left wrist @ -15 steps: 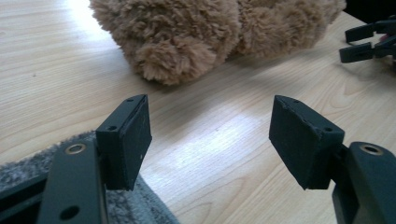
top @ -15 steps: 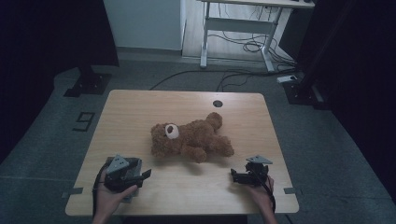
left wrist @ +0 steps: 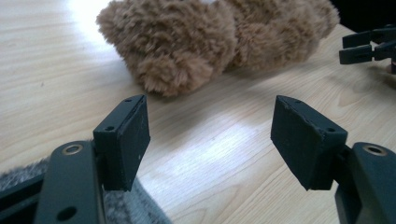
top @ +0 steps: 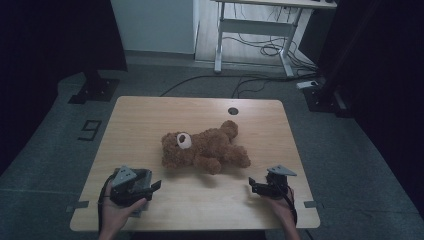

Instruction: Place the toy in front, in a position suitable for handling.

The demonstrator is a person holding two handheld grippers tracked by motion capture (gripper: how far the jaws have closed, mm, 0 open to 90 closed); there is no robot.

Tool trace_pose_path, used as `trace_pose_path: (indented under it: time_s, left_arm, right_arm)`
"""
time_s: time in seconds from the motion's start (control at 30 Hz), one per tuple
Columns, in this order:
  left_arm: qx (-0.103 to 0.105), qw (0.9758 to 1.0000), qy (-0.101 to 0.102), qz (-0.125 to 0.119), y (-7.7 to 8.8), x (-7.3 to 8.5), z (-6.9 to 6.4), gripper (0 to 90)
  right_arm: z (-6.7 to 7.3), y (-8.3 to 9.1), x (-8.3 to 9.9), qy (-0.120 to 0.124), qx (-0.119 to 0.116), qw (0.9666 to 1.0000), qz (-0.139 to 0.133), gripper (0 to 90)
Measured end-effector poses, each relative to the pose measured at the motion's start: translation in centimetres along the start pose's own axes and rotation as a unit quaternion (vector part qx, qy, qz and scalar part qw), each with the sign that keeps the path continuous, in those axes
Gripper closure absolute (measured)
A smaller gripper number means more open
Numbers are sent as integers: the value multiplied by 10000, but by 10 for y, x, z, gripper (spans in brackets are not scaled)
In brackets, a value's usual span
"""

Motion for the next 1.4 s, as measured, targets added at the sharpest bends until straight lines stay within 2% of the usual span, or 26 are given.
trace_pose_path:
  time_s: [0.07,0.1,0.17,0.23,0.4,0.5,0.6,0.7,0.8,0.83,0.9,0.97,1.03,1.1,1.13,1.17,1.27,1.4]
  left_arm:
    - [-5,10000,-19,26,-2,-1,0,277]
    - [-24,10000,-10,66,-7,-2,1,275]
    - [-75,9999,-33,124,-15,-6,1,271]
    - [-145,9997,-106,155,-21,-12,1,259]
    - [-211,9996,-48,169,-42,-34,6,233]
    - [-183,9994,132,275,-63,-47,12,222]
    - [-267,9979,223,538,-87,-55,18,219]
    - [-300,9961,321,767,-107,-58,23,220]
    - [-133,9949,526,853,-118,-58,27,211]
    - [-107,9948,521,864,-118,-58,28,223]
    - [-8,9946,478,917,-118,-57,29,262]
    - [31,9940,410,1012,-117,-55,29,290]
    - [53,9935,299,1095,-116,-53,27,298]
    - [32,9936,233,1107,-115,-52,26,295]
    - [30,9937,190,1103,-114,-50,25,295]
    - [67,9933,137,1141,-112,-47,24,275]
    - [72,9929,45,1190,-111,-43,25,246]
    - [-136,9929,-123,1176,-117,-38,24,251]
  right_arm:
    - [0,2,-3,-29,-50,9999,-89,96]
    - [1,4,-8,-23,-147,9996,-229,96]
    - [2,5,-12,70,-199,9994,-272,94]
    - [3,7,-19,147,-224,9990,-356,93]
    - [0,9,-48,231,-271,9968,-719,93]
    - [3,-1,-75,459,-370,9956,-727,91]
    - [9,-15,-97,518,-656,9940,-700,90]
    - [19,-35,-113,723,-816,9927,-514,91]
    - [27,-56,-114,859,-921,9918,-224,93]
    - [29,-63,-113,891,-970,9912,-115,86]
    - [30,-73,-108,788,-1211,9895,14,91]
    - [30,-81,-102,726,-1552,9852,95,179]
    - [32,-85,-96,796,-1742,9813,192,271]
    - [34,-86,-92,800,-1891,9786,153,362]
    - [34,-86,-92,800,-1891,9786,153,362]
    - [35,-84,-91,819,-1939,9775,133,422]
    - [35,-82,-91,773,-1981,9771,106,480]
    - [36,-80,-93,788,-1912,9784,17,517]
Point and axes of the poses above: each handheld gripper's, and its own axes: y roughly backward along the jaws, x roughly out of its underside, z roughly to its left, the point moved 3 cm from there along -y, roughly forward along the jaws, and after that the axes turned 12 degrees about y, right-handed, at the moved point
